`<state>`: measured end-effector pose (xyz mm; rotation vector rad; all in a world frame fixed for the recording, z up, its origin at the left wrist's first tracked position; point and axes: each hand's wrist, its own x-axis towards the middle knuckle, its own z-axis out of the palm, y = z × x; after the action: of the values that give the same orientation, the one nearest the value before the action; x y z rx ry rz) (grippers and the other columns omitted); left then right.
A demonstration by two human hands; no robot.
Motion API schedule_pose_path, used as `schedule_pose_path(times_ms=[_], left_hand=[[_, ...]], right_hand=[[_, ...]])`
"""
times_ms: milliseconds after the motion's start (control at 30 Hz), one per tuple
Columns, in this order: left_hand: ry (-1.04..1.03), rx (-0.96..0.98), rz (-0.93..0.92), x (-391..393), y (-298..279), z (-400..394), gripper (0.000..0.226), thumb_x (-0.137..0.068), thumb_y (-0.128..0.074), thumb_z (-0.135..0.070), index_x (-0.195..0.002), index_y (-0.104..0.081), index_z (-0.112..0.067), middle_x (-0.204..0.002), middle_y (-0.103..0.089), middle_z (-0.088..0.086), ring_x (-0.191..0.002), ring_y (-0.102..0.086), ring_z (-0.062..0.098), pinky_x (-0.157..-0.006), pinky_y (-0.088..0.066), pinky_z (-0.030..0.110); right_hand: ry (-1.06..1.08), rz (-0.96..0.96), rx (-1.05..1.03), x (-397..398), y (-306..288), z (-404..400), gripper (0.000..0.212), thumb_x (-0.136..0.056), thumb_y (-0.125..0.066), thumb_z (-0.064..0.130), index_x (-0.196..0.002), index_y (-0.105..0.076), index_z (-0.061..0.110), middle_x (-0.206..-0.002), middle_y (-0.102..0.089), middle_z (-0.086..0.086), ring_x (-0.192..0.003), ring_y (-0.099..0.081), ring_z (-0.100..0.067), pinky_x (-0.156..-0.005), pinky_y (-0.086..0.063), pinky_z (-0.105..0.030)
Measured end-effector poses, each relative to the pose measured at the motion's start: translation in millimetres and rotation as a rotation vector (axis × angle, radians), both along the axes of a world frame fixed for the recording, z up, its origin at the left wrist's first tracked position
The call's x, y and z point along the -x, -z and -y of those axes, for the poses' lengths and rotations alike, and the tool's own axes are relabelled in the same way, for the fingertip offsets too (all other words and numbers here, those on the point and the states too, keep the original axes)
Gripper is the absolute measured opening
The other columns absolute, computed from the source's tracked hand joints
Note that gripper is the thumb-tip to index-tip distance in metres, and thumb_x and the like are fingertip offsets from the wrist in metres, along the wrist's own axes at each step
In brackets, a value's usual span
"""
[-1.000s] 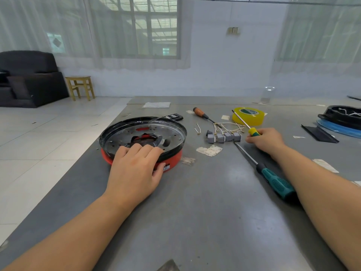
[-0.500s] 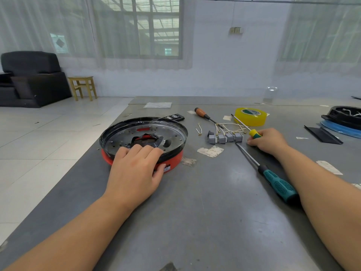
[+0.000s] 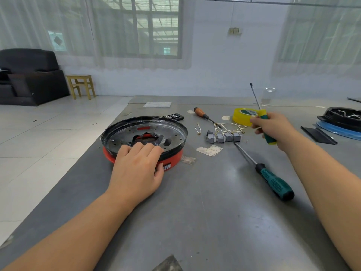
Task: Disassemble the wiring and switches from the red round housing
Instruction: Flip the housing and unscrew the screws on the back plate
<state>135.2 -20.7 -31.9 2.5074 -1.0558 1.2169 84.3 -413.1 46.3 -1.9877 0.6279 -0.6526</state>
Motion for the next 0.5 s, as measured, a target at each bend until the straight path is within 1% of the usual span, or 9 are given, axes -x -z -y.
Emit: schedule_pose_path(times_ms=[67, 167, 233, 300, 367, 400, 500], left_hand=[[-0.003, -0.005, -0.002, 1, -1, 0, 0.016, -0.090, -0.063, -0.030, -0.097, -0.066, -0.016, -0.087, -0.065, -0.001, -0.082, -0.061, 0.028, -0.072, -0.042, 0.044], [-0.009, -0.009, -0.019, 3, -2, -1, 0.018, -0.088, -0.074, -0.028, -0.098, -0.067, -0.016, -0.087, -0.066, -0.001, -0.083, -0.062, 0.029, -0.073, -0.043, 0.043], [-0.011, -0.014, -0.021, 4, -3, -2, 0.019, -0.087, -0.076, -0.028, -0.097, -0.066, -0.015, -0.086, -0.066, 0.000, -0.082, -0.062, 0.029, -0.073, -0.043, 0.043], [-0.008, -0.018, -0.018, 5, -4, -3, 0.019, -0.087, -0.077, -0.028, -0.097, -0.066, -0.015, -0.087, -0.066, 0.000, -0.083, -0.062, 0.030, -0.073, -0.043, 0.043], [0.006, -0.013, -0.009, 5, -4, -4, 0.020, -0.086, -0.078, -0.027, -0.097, -0.067, -0.015, -0.087, -0.067, 0.000, -0.084, -0.063, 0.030, -0.073, -0.044, 0.043], [0.017, -0.007, -0.005, 5, -4, -4, 0.020, -0.085, -0.079, -0.026, -0.096, -0.067, -0.015, -0.087, -0.067, 0.000, -0.084, -0.063, 0.030, -0.074, -0.044, 0.043], [0.047, 0.009, 0.008, 5, -4, -6, 0.018, -0.085, -0.080, -0.023, -0.094, -0.066, -0.016, -0.086, -0.067, -0.001, -0.084, -0.064, 0.030, -0.075, -0.046, 0.044]], right_hand=[[-0.100, 0.067, -0.065, 2, -13, -32, 0.015, -0.099, -0.065, 0.028, -0.093, -0.067, 0.014, -0.078, -0.069, -0.002, -0.060, -0.061, -0.013, -0.057, -0.049, -0.029], [-0.233, 0.055, -0.165, -1, -11, -89, 0.024, -0.102, -0.062, 0.031, -0.090, -0.063, 0.011, -0.077, -0.067, -0.006, -0.057, -0.062, -0.015, -0.055, -0.054, -0.029], [-0.292, 0.050, -0.325, -6, 2, -127, 0.025, -0.102, -0.063, 0.033, -0.091, -0.060, 0.010, -0.081, -0.064, -0.009, -0.058, -0.063, -0.017, -0.054, -0.058, -0.029], [-0.299, 0.045, -0.483, -12, 17, -158, 0.027, -0.099, -0.066, 0.035, -0.095, -0.059, 0.009, -0.091, -0.062, -0.011, -0.067, -0.068, -0.019, -0.060, -0.063, -0.032], [-0.278, 0.023, -0.583, -19, 30, -180, 0.031, -0.094, -0.072, 0.040, -0.099, -0.061, 0.011, -0.101, -0.064, -0.010, -0.083, -0.073, -0.023, -0.070, -0.065, -0.038], [-0.264, 0.016, -0.616, -21, 36, -187, 0.033, -0.091, -0.075, 0.043, -0.100, -0.062, 0.014, -0.103, -0.065, -0.009, -0.088, -0.074, -0.025, -0.072, -0.065, -0.040], [-0.228, 0.040, -0.646, -26, 45, -200, 0.041, -0.082, -0.083, 0.046, -0.100, -0.061, 0.017, -0.101, -0.067, -0.005, -0.090, -0.074, -0.023, -0.075, -0.065, -0.042]])
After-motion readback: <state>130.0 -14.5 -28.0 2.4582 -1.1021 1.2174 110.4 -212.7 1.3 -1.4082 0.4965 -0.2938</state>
